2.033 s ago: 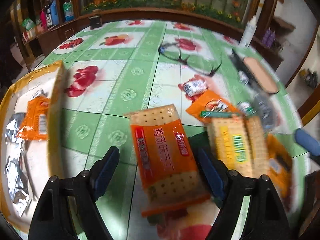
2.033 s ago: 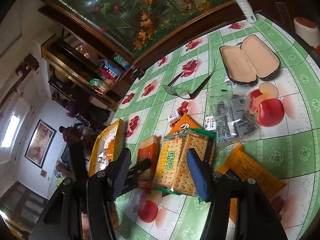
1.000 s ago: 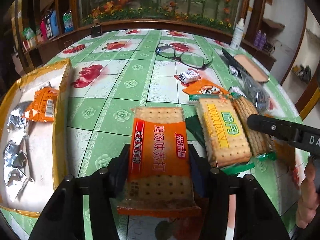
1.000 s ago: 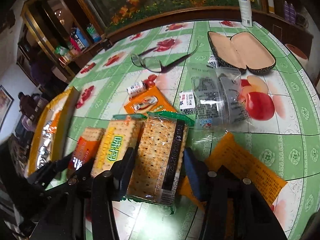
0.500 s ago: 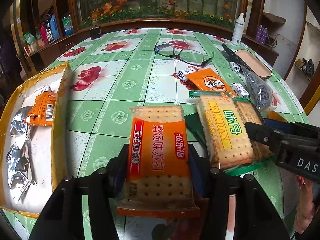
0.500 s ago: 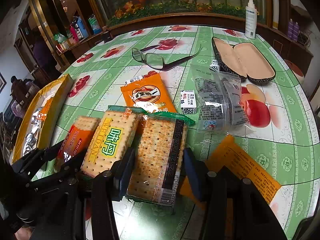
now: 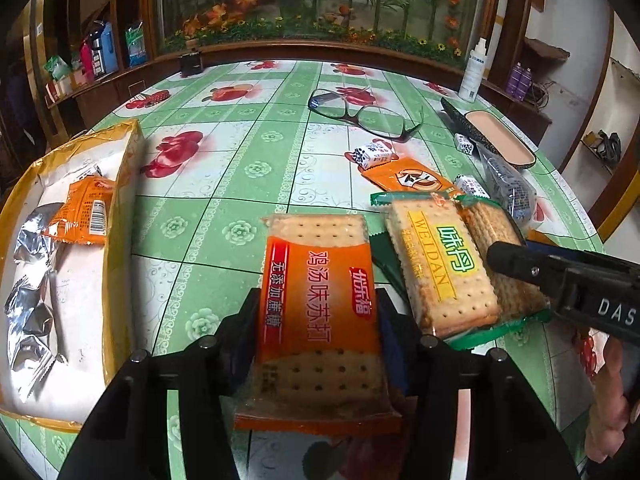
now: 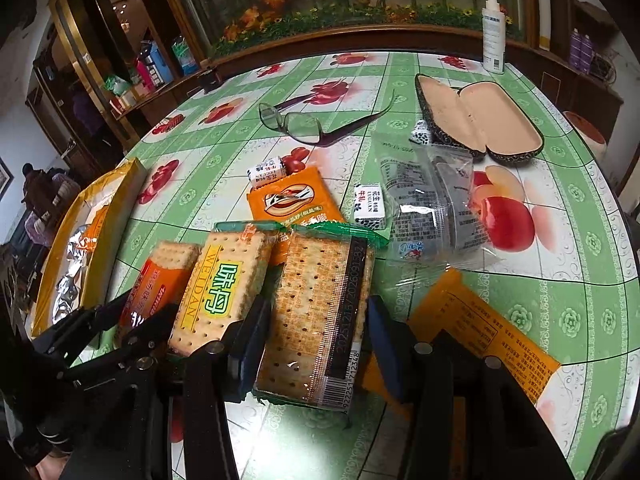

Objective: Organize snacks
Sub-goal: 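Grasp the clear-wrapped cracker pack with the right gripper while the left gripper holds its pack, then carry both cracker packs over the tray and open both grippers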

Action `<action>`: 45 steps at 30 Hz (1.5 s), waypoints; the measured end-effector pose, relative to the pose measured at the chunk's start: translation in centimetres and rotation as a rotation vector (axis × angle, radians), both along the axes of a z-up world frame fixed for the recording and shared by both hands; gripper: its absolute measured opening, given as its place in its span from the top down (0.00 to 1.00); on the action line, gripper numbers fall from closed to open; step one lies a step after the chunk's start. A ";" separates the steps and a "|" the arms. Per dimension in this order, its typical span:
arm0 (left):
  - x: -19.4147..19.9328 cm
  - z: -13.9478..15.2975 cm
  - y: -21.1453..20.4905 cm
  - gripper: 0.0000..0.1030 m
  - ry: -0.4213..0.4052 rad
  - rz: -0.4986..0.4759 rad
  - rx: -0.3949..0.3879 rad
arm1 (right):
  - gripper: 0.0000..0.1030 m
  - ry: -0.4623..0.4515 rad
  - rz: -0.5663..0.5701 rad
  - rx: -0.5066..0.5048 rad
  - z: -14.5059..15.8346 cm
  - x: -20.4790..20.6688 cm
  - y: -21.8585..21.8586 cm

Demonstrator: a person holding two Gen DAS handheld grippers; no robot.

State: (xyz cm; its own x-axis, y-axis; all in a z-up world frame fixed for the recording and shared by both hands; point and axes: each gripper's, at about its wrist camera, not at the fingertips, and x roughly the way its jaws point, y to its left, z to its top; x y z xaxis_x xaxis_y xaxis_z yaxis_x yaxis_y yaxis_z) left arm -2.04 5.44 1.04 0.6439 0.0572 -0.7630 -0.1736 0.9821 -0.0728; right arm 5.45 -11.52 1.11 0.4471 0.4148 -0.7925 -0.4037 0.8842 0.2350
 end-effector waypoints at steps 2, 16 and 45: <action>-0.2 0.1 0.1 0.49 -0.004 0.004 -0.008 | 0.49 -0.005 -0.003 0.009 0.3 -0.1 -0.1; -1.8 2.2 -0.1 0.49 -0.071 0.005 0.016 | 0.49 -0.051 -0.022 0.060 1.9 -0.5 -0.7; -5.0 5.6 4.7 0.48 -0.159 0.100 -0.040 | 0.49 -0.080 0.012 0.124 2.8 -1.6 -0.2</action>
